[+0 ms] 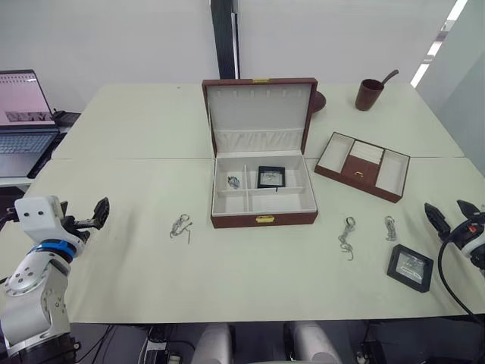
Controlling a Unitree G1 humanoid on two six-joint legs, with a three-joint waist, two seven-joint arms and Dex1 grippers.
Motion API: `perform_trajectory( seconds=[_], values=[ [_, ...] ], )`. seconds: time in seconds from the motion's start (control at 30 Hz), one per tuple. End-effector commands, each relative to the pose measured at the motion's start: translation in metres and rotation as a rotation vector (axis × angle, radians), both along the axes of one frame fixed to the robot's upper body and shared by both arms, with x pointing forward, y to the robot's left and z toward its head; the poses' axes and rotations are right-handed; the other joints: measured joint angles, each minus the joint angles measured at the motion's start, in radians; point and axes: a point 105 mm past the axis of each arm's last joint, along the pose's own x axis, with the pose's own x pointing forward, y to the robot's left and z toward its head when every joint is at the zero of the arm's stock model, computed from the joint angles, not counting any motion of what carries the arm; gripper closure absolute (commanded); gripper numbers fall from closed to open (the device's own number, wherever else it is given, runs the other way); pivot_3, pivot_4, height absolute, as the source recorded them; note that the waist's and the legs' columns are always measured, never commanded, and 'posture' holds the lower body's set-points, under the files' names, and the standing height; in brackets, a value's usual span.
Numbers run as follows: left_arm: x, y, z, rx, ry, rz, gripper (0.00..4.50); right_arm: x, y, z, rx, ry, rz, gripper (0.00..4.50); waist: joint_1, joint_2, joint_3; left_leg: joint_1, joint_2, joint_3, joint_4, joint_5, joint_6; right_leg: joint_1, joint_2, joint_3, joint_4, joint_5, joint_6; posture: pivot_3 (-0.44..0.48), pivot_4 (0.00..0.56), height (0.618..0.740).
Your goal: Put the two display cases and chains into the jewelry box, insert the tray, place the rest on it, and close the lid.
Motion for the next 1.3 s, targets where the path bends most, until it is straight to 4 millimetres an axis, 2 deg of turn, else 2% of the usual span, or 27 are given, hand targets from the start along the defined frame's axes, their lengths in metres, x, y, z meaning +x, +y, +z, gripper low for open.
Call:
perform_trajectory(
  seconds=[0.03,0.3,0.43,0.57,0.7,0.9,0.97,1.3],
  values=[
    [-0.001,-0.001,0.009,0.026,-0.029,-0.018,0.03,0.000,-0.001,0.022,-0.030,-0.062,0.039,0.00,0.000,0.000,0.000,0.000,0.000,0.000,0.000,0.000,0.000,0.000,0.000,0.000,0.000,0.000,0.000,0.000,0.150,0.740],
    [0.008,-0.024,0.011,0.002,-0.016,-0.152,0.03,0.000,0.034,0.035,-0.028,-0.057,0.273,0.00,0.000,0.000,0.000,0.000,0.000,-0.001,0.000,0.000,0.000,0.000,0.000,0.000,0.000,0.000,0.000,0.000,0.150,0.740],
    [0.016,-0.036,0.019,0.005,-0.020,-0.253,0.03,-0.014,0.087,0.045,-0.067,-0.009,0.579,0.00,0.001,0.000,0.000,-0.001,0.000,-0.002,0.000,0.000,0.000,0.000,0.001,-0.002,-0.001,0.000,0.000,0.000,0.150,0.740],
    [0.020,-0.044,0.019,-0.002,0.007,-0.336,0.03,-0.031,0.120,0.046,-0.074,0.054,0.752,0.00,0.001,0.000,0.000,0.000,0.001,-0.004,0.000,0.000,0.000,0.001,0.000,-0.003,-0.002,0.000,0.000,0.000,0.150,0.740],
    [0.023,-0.061,0.010,0.032,0.071,-0.471,0.03,-0.046,0.153,0.046,-0.081,0.076,0.903,0.00,0.002,0.000,0.000,0.000,0.001,-0.005,0.000,0.000,0.000,0.004,0.000,-0.005,-0.005,0.000,0.000,0.000,0.150,0.740],
    [0.030,-0.067,0.008,0.031,0.099,-0.540,0.03,-0.057,0.172,0.044,-0.110,0.048,0.984,0.00,0.003,0.000,0.000,-0.001,0.001,-0.006,0.000,0.000,0.000,0.005,0.000,-0.007,-0.007,0.000,0.000,0.000,0.150,0.740],
    [0.028,-0.071,0.005,0.026,0.119,-0.580,0.03,-0.057,0.175,0.047,-0.131,-0.004,0.971,0.00,0.003,0.000,0.000,-0.001,0.001,-0.006,0.000,0.000,0.000,0.005,0.000,-0.007,-0.007,0.000,0.000,0.000,0.150,0.740],
    [0.012,-0.086,-0.011,0.056,0.240,-0.792,0.03,-0.067,0.187,0.038,-0.213,-0.010,1.043,0.00,0.003,0.000,0.000,0.000,0.001,-0.006,-0.001,0.000,0.000,0.005,0.000,-0.006,-0.008,0.000,0.000,0.000,0.150,0.740]
  ],
)
